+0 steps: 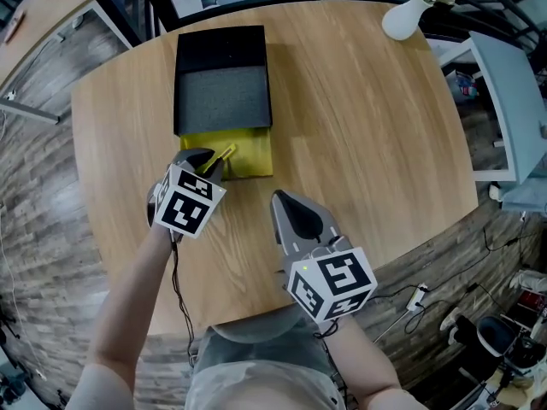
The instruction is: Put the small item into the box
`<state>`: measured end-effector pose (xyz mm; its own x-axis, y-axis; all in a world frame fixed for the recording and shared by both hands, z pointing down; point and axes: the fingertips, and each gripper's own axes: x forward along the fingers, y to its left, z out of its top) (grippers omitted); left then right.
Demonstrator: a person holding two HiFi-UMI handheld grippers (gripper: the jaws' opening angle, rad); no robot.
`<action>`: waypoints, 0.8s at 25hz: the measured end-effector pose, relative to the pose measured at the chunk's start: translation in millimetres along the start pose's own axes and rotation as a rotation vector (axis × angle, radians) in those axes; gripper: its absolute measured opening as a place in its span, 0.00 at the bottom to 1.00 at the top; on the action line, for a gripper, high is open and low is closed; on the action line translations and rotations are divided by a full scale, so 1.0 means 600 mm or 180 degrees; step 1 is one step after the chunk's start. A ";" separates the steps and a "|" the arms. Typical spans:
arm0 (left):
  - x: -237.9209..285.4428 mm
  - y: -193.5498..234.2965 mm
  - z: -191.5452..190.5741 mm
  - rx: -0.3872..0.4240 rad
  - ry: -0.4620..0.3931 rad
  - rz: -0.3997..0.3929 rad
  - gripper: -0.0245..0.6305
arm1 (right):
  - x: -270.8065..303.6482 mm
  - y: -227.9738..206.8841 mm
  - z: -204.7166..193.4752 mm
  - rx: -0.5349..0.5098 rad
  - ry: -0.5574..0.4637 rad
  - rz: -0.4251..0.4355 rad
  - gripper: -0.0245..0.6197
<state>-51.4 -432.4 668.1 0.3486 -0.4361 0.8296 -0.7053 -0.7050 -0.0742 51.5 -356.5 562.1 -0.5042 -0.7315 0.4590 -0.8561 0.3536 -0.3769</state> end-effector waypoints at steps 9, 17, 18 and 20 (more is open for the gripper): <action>-0.131 -0.008 0.044 -0.0089 -0.0381 0.0113 0.07 | -0.059 0.025 0.068 -0.0140 -0.0238 -0.0054 0.04; -0.299 -0.031 0.097 -0.0164 -0.0992 0.0121 0.05 | -0.132 0.096 0.143 -0.0419 -0.0488 -0.0006 0.04; -0.321 -0.037 0.101 -0.0154 -0.1063 0.0130 0.05 | -0.144 0.108 0.151 -0.0435 -0.0521 0.0020 0.04; -0.364 -0.049 0.109 -0.0145 -0.1194 0.0164 0.05 | -0.170 0.132 0.170 -0.0474 -0.0609 0.0082 0.04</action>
<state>-66.3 -353.0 453.3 0.5078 -0.6506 0.5646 -0.7515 -0.6550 -0.0790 46.8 -313.5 403.4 -0.5076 -0.8133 0.2845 -0.8576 0.4453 -0.2572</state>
